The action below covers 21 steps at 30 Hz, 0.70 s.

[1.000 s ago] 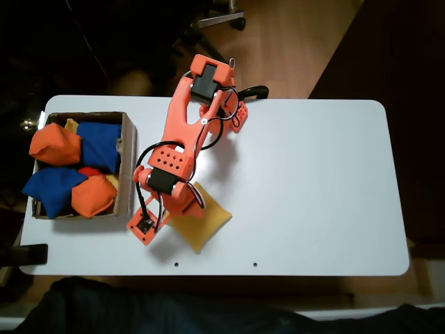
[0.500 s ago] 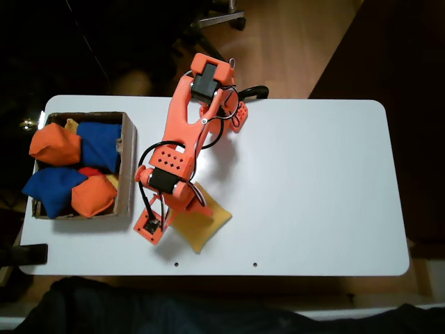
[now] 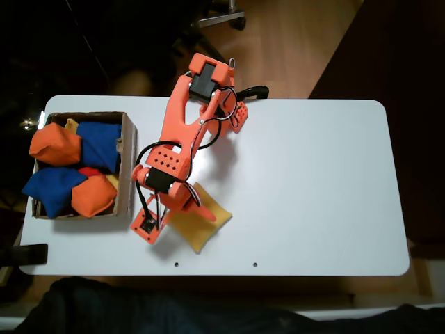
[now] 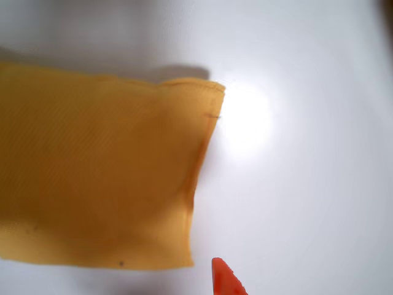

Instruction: Grasp a bag and put it in the box.

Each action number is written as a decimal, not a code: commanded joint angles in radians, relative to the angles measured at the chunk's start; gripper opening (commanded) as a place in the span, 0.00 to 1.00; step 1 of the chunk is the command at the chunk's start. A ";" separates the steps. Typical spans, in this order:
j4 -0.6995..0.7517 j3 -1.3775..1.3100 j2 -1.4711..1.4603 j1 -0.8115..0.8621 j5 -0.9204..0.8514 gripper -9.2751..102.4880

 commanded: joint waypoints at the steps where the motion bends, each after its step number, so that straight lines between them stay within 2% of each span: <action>1: -0.014 0.003 -0.005 0.009 0.011 0.88; 9: -0.051 0.046 -0.026 -0.018 0.127 0.88; 21: -0.101 0.115 0.011 -0.110 0.417 0.88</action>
